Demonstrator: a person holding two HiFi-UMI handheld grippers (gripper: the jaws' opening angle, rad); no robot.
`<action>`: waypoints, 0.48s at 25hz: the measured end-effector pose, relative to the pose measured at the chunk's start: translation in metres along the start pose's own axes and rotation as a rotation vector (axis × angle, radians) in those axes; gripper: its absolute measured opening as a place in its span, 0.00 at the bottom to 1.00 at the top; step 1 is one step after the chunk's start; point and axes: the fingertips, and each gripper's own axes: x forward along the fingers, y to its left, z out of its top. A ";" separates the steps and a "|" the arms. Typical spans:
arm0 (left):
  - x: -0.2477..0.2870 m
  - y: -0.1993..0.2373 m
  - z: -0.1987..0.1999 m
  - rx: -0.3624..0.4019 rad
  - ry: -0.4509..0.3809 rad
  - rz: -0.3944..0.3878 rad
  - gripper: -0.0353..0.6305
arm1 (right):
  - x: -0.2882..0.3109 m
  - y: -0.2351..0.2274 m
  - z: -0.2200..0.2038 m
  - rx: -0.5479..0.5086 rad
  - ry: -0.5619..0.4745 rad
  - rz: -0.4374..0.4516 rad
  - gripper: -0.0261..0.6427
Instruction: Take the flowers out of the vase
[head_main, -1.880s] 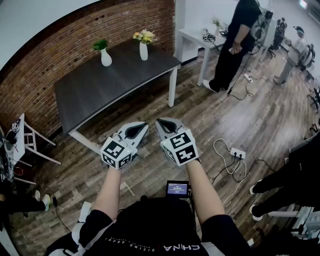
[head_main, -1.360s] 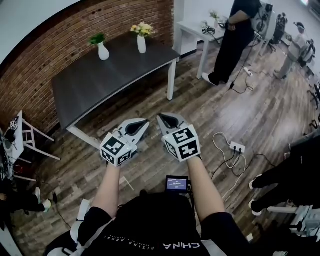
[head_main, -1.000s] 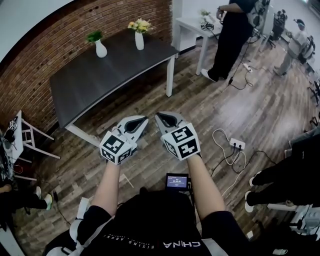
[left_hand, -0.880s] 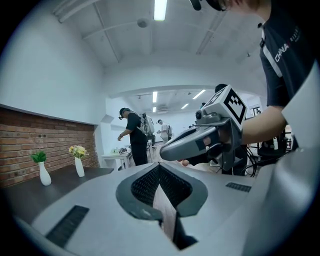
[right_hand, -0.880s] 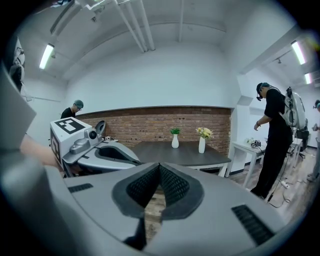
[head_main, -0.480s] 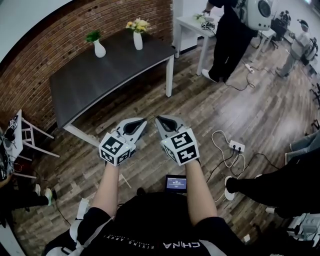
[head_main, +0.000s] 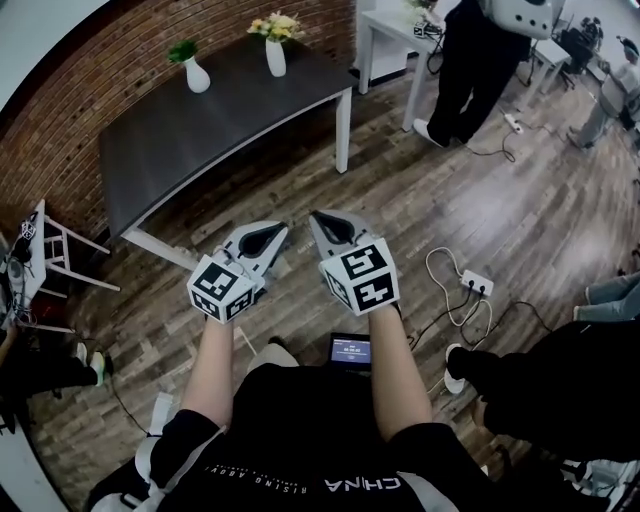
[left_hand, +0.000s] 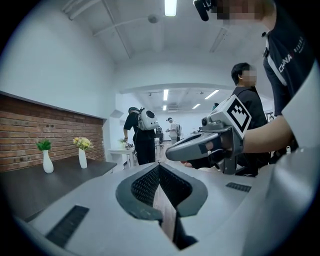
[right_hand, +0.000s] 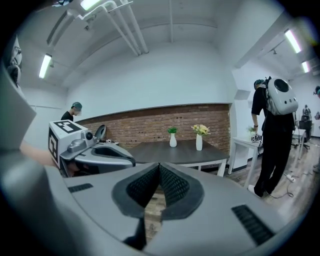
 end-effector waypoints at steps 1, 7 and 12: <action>0.002 0.004 -0.003 -0.007 0.007 0.004 0.06 | 0.004 -0.002 -0.001 0.001 0.006 0.009 0.05; 0.023 0.041 -0.017 -0.027 0.016 -0.009 0.06 | 0.041 -0.023 -0.004 0.028 0.024 0.007 0.05; 0.053 0.093 -0.028 -0.044 0.012 -0.042 0.06 | 0.089 -0.054 0.002 0.034 0.051 -0.035 0.05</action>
